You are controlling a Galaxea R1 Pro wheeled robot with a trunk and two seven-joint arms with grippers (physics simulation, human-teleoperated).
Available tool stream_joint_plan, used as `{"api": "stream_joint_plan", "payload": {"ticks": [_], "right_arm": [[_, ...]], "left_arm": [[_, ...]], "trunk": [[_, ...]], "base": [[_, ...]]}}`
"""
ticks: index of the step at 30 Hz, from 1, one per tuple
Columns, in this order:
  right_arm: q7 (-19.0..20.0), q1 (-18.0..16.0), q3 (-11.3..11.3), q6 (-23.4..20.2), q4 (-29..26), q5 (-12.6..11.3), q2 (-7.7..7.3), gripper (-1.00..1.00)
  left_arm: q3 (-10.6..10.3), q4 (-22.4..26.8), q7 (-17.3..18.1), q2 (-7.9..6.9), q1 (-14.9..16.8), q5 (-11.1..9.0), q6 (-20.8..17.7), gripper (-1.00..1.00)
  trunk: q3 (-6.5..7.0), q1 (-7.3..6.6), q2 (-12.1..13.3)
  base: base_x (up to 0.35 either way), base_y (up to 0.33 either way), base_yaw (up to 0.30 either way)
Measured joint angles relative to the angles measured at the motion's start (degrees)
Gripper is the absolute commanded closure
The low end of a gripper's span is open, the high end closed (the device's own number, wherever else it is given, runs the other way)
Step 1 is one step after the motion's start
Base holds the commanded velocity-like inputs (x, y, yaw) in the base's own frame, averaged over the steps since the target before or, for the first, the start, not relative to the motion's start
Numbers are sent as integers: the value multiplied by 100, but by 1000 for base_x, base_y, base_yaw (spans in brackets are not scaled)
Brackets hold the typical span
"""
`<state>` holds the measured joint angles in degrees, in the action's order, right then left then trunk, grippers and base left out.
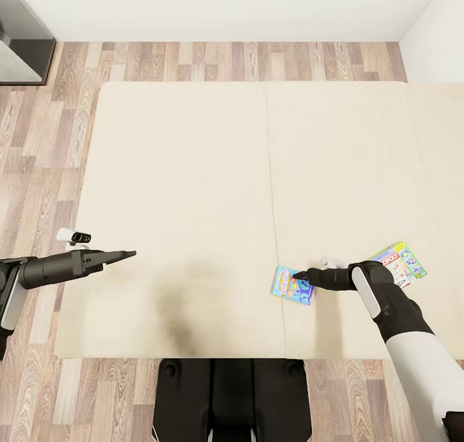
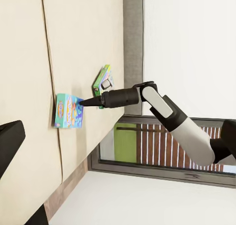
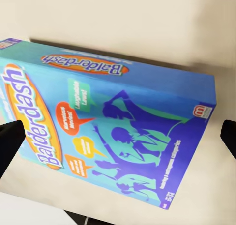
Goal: Put all the toys in the child's room - the three board games (two on the bed and one on the table), the two jigsaw puzzles on the table, and the tennis ball on the table - inside the toy box on the table in the child's room.
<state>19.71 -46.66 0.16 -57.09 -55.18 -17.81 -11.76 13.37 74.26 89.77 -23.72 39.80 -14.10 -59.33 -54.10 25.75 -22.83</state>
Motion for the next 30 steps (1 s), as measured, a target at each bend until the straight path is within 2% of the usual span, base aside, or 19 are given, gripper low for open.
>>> {"api": "stream_joint_plan", "payload": {"ticks": [30], "right_arm": [[1, 1, 0, -1, -1, 3, 0, -100]], "left_arm": [[8, 0, 0, 1, 0, 1, 0, -100]], "trunk": [[0, 0, 0]], "base": [[0, 55, 0]]}}
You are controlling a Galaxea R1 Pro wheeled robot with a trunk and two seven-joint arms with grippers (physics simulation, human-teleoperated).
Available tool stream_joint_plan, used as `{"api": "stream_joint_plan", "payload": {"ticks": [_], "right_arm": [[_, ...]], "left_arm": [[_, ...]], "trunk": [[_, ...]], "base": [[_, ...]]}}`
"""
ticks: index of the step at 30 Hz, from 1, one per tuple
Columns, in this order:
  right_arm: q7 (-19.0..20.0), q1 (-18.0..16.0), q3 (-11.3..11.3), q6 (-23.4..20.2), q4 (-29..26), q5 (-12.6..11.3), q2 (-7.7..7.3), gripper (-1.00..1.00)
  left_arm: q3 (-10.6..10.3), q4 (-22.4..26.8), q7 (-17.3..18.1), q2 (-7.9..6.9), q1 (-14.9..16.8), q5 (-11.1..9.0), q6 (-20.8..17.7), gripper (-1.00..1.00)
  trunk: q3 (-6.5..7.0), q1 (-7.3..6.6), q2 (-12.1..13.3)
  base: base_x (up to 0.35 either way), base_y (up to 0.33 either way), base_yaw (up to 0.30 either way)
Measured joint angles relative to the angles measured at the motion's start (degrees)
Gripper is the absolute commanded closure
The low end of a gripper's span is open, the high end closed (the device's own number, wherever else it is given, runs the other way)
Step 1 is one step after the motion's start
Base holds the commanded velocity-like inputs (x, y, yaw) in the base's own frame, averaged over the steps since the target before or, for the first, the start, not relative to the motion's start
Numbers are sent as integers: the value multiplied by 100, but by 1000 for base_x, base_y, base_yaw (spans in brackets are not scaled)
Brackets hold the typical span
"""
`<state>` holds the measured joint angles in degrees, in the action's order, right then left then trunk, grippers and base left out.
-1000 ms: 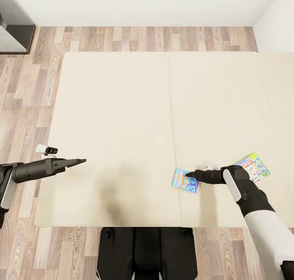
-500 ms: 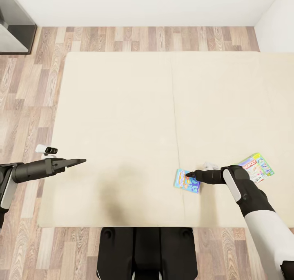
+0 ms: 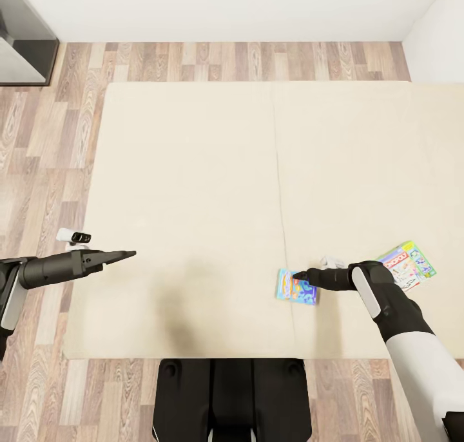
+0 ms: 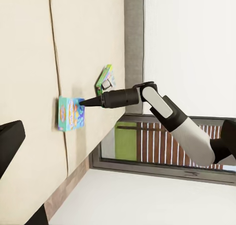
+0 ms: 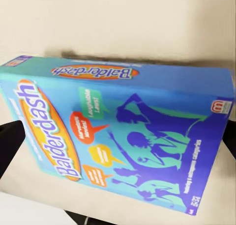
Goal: Put all the toys in the child's room - the three board games (two on the bed and one on the table), the two jigsaw puzzles on the table, and the tennis ball on the table - inside the toy box on the table in the child's room.
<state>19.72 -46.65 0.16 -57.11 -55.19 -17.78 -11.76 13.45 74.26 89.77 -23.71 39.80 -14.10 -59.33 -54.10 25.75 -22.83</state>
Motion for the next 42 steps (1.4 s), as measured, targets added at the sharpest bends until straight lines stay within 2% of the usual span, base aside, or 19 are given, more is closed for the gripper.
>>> {"api": "stream_joint_plan", "payload": {"ticks": [42], "right_arm": [[-3, 0, 1, 8, -4, 6, 0, -100]], "left_arm": [[0, -9, 0, -6, 0, 9, 0, -100]], "trunk": [[0, 0, 0]], "base": [[0, 19, 0]]}}
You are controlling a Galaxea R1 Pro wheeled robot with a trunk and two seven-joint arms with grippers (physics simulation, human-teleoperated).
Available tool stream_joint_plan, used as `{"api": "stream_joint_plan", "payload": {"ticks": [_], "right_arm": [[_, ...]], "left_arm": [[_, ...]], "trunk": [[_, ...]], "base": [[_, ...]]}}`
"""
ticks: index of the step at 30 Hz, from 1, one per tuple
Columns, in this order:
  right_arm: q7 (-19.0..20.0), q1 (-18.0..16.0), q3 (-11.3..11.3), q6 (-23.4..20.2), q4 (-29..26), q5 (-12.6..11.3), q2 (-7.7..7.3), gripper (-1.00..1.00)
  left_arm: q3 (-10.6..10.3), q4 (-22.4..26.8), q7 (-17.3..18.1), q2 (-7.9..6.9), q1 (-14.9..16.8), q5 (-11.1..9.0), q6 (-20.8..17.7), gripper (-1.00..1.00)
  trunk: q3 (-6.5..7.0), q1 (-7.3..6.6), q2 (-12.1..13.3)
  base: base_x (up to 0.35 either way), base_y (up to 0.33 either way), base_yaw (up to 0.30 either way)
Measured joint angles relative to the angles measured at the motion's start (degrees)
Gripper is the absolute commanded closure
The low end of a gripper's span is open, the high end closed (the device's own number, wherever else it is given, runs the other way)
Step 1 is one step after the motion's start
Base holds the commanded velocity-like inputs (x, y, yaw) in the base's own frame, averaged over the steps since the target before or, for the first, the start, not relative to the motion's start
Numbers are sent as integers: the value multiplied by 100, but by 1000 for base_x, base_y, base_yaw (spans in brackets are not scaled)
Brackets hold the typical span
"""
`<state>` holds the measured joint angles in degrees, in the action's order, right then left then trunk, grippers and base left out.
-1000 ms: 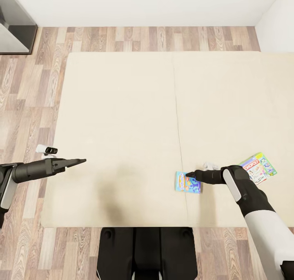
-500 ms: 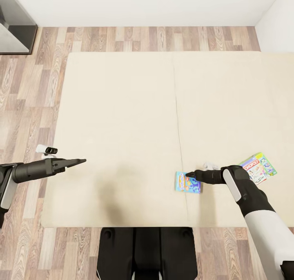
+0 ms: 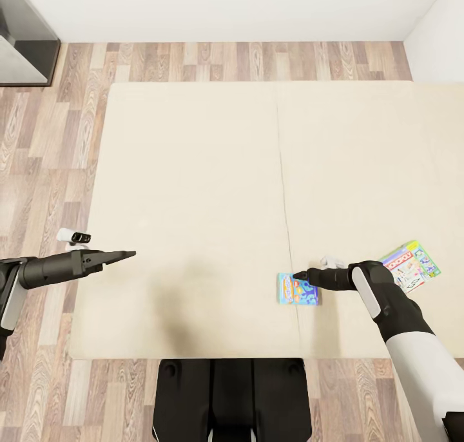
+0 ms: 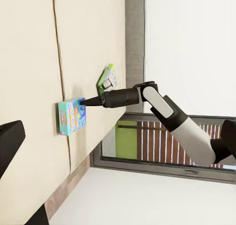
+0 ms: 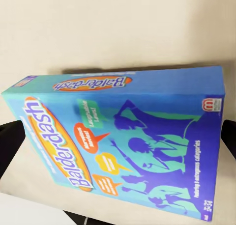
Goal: Put all the toys in the child's room - the three board games (two on the bed and one on the table), the two jigsaw puzzles on the table, and the tennis ball on the table - inside the toy box on the table in the child's room.
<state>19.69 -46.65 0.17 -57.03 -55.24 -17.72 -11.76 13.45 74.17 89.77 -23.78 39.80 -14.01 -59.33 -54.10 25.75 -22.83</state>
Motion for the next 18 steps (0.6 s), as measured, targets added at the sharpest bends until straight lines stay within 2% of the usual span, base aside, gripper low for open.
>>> {"api": "stream_joint_plan", "payload": {"ticks": [10, 18], "right_arm": [[-2, 0, -1, 0, 0, -1, 0, -100], [-3, 0, -1, 0, 3, -1, 0, -100]], "left_arm": [[-2, -5, 0, 6, 0, 0, 0, -100], [1, -3, 0, 6, 0, 0, 0, -100]], "trunk": [[0, 0, 0], [0, 0, 0]], "base": [[0, 5, 0], [-22, 95, 0]]}}
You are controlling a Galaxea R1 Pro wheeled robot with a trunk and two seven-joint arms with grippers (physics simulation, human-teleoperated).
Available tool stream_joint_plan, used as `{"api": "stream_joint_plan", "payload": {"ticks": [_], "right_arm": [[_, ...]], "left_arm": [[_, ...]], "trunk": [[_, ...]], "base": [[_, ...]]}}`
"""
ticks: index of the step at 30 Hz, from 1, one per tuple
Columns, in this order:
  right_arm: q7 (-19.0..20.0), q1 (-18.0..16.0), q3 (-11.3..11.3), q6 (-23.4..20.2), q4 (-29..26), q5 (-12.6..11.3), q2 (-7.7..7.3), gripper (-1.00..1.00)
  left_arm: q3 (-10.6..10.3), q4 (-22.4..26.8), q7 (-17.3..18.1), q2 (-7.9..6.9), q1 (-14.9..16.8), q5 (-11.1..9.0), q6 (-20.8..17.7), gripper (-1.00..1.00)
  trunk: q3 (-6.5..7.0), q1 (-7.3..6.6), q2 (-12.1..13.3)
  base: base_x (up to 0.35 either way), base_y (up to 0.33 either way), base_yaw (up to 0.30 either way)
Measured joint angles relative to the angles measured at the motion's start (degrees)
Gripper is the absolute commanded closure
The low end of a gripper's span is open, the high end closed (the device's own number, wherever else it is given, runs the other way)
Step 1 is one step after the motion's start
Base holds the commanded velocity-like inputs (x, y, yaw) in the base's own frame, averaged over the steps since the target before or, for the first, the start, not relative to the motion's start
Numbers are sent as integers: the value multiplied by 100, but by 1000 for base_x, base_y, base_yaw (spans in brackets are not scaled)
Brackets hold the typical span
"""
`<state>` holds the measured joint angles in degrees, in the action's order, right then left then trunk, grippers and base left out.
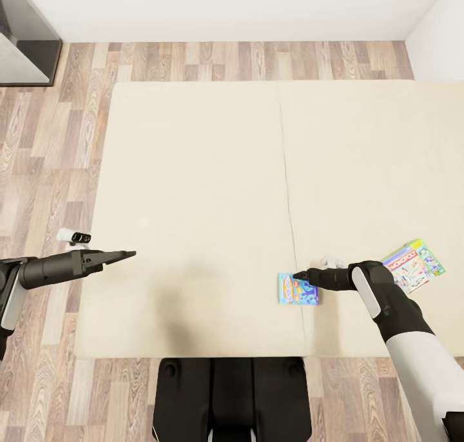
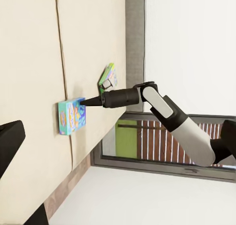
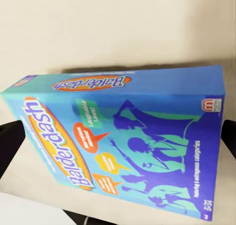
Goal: Put all the toys in the child's room - the three board games (two on the bed and one on the table), the two jigsaw puzzles on the table, and the tennis ball on the table - inside the toy box on the table in the child's room.
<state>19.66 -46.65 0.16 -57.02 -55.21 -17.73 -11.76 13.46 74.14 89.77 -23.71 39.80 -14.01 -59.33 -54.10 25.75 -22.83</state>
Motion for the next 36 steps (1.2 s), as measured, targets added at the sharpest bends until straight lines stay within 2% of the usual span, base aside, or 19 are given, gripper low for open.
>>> {"api": "stream_joint_plan", "payload": {"ticks": [18, 36], "right_arm": [[-1, 0, 0, 0, 1, 2, 0, -100], [-1, 0, 0, 0, 4, 10, 0, -100]], "left_arm": [[4, 2, 0, 0, 0, 0, 0, -100], [8, 1, 0, 0, 0, 0, 0, -100]], "trunk": [[0, 0, 0], [0, 0, 0]], "base": [[-2, 15, 0], [0, 103, 0]]}}
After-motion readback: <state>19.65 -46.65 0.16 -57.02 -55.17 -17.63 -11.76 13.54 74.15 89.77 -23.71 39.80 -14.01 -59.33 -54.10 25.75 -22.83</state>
